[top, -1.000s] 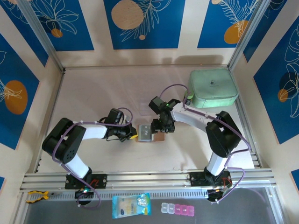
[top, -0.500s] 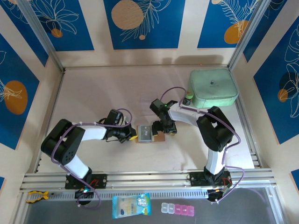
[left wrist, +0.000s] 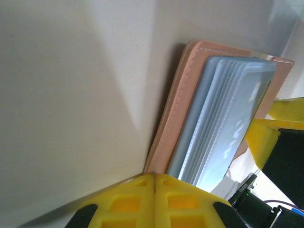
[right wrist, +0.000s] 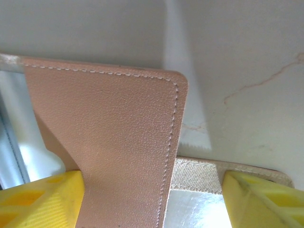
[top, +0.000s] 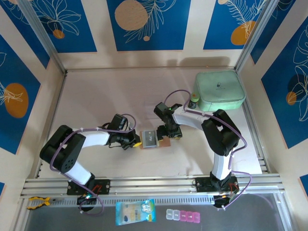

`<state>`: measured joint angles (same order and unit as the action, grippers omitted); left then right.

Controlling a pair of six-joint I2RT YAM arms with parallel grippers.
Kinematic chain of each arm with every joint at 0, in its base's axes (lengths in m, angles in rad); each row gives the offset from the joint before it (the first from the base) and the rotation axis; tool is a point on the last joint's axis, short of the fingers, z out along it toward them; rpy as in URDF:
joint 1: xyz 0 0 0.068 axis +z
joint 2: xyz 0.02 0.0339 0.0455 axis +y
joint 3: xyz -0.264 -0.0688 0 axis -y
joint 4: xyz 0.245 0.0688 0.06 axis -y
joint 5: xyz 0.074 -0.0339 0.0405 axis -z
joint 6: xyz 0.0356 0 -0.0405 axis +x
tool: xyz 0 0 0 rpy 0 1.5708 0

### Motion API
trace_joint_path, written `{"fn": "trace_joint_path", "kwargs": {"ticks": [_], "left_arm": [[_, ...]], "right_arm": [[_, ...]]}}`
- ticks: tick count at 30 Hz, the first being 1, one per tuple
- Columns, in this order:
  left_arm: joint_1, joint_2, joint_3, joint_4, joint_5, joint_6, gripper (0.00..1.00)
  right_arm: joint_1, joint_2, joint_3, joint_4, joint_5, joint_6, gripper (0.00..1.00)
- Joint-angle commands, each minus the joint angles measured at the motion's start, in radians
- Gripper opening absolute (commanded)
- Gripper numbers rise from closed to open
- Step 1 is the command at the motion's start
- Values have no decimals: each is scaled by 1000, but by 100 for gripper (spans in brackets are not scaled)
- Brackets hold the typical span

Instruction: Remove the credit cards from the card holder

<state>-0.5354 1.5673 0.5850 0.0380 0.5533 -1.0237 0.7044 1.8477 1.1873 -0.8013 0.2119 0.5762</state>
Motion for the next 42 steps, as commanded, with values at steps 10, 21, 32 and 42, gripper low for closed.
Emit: {"fn": "trace_joint_path", "kwargs": {"ticks": [10,21,32,42], "left_arm": [[-10,-75,165,-265,-95,94,13],[-45,-57,218,-309,-142,86,28],[-117,21,267,-341,-241,44,29],[-145,97,299,-362,-268,52,28]], "right_arm": [[1,-100,16,-57,-51,38,73],[-14,-222,-30,80,-256,97,69],[-39,-175,-111,305,-429,159,60],[-71,-173,-136,335,-427,154,56]]}}
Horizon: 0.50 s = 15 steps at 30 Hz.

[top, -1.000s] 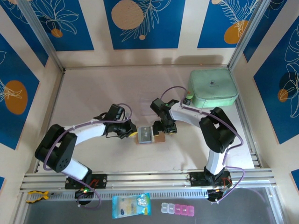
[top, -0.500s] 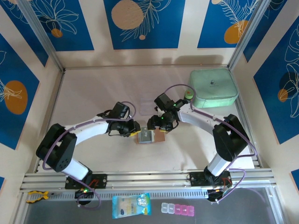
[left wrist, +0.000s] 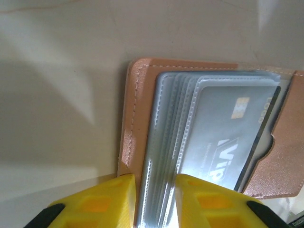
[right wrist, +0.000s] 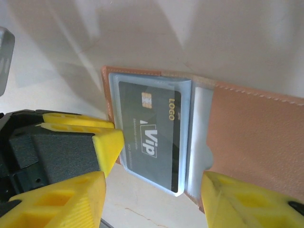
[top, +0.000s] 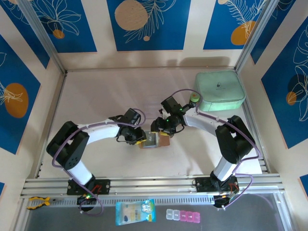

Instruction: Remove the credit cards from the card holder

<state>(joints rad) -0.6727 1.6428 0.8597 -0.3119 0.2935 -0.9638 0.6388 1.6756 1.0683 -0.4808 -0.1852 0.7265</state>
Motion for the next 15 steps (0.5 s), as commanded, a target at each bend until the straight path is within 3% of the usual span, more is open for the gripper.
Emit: {"fn": "trace_joint_path", "kwargs": {"ticks": [1,15], "left_arm": [[-9,24,24,-2,0,-10,28],[-12,14,97,-78,-14,35,27]], "right_arm": [[-7,-1,-20,16,-31,4,56],[-7,-22,-40,51,-9,-53,53]]}}
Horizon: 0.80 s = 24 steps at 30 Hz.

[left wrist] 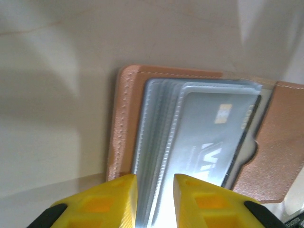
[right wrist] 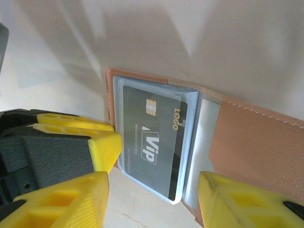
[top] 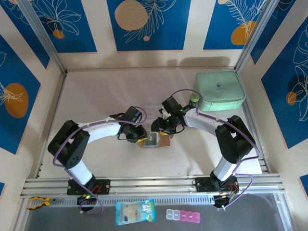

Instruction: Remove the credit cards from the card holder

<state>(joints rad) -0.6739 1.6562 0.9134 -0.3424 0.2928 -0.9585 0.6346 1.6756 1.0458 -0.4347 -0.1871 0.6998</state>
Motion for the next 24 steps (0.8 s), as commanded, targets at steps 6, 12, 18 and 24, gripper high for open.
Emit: {"fn": "trace_joint_path", "kwargs": {"ticks": [6,12,18,24], "left_arm": [[-12,27,83,-106,-37,75,28],[-11,61,84,-110,-43,87,28],[-12,67,56,-107,-51,86,26],[-12,72,38,-106,-51,86,24]], "right_arm": [[12,-61,-26,8,36,-68,54],[12,-53,-24,-9,21,-43,55],[-3,-41,-61,36,-10,34,54],[-25,-19,-112,159,-133,39,50]]}}
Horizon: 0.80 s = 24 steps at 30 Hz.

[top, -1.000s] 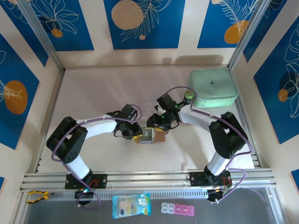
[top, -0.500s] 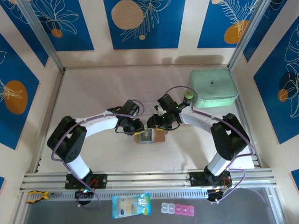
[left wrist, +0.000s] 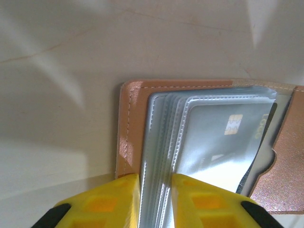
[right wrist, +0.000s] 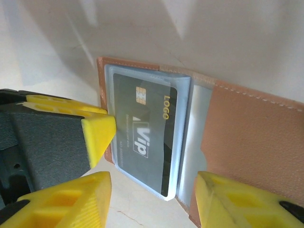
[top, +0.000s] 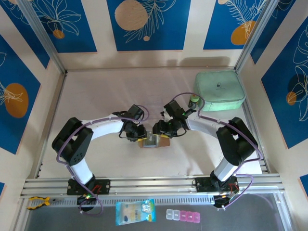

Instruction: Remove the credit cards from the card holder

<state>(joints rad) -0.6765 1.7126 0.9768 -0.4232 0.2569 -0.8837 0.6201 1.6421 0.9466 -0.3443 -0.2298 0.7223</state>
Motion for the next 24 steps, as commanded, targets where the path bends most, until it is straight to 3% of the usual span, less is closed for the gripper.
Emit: {"fn": "trace_joint_path", "kwargs": {"ticks": [1,9,24], "left_arm": [[-9,16,-27,-24,-15,13,24],[-9,19,-37,-19,-11,13,22],[-9,11,-61,-8,-5,2,20]], "right_arm": [[-11,14,-15,77,-96,14,49],[-18,43,-22,112,-115,20,41],[-13,117,-11,138,-151,28,35]]}}
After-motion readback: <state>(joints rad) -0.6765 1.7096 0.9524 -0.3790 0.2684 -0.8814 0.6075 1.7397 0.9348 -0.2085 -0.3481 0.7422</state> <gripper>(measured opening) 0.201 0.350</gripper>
